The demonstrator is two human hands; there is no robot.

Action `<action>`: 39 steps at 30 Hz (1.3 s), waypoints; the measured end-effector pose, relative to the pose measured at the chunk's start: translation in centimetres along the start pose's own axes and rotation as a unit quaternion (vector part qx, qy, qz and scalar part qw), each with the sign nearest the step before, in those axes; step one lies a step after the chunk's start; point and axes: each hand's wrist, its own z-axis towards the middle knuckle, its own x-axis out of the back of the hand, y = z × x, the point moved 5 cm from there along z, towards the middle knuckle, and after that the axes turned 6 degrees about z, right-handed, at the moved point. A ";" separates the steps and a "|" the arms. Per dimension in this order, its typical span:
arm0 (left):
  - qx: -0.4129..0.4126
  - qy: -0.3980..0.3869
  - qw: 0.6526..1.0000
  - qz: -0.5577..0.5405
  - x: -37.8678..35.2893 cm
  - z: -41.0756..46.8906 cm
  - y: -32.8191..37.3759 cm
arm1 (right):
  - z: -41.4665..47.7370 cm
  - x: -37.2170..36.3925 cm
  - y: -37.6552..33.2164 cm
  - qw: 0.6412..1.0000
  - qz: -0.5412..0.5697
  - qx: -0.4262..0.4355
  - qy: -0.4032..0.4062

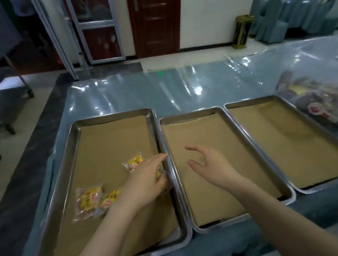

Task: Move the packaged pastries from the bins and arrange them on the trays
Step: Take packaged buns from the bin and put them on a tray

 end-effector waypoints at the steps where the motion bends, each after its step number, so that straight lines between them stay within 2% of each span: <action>1: -0.020 0.006 1.000 0.006 0.0 0.8 1.5 | -0.4 1.6 0.5 1.000 -0.004 0.001 0.014; 8: -0.111 0.026 0.992 0.045 -3.7 7.4 13.4 | -4.1 13.3 7.2 0.997 -0.060 -0.002 0.056; 16: -0.129 0.016 0.991 0.021 -12.0 16.0 29.9 | -8.7 29.4 17.9 0.983 -0.173 -0.007 0.062; 22: -0.150 0.050 0.987 0.026 -14.7 21.7 39.6 | -9.0 38.2 23.6 0.981 -0.185 -0.008 0.066; 32: -0.155 0.097 0.983 -0.008 -17.2 35.8 46.8 | -2.1 49.9 29.7 0.976 -0.157 0.020 0.150; 36: -0.138 0.087 0.986 -0.043 -18.7 40.7 48.5 | 0.3 54.2 31.9 0.970 -0.183 0.045 0.154; 39: -0.141 0.074 0.986 -0.051 -19.6 43.5 50.1 | 2.4 57.5 34.7 0.972 -0.182 0.019 0.148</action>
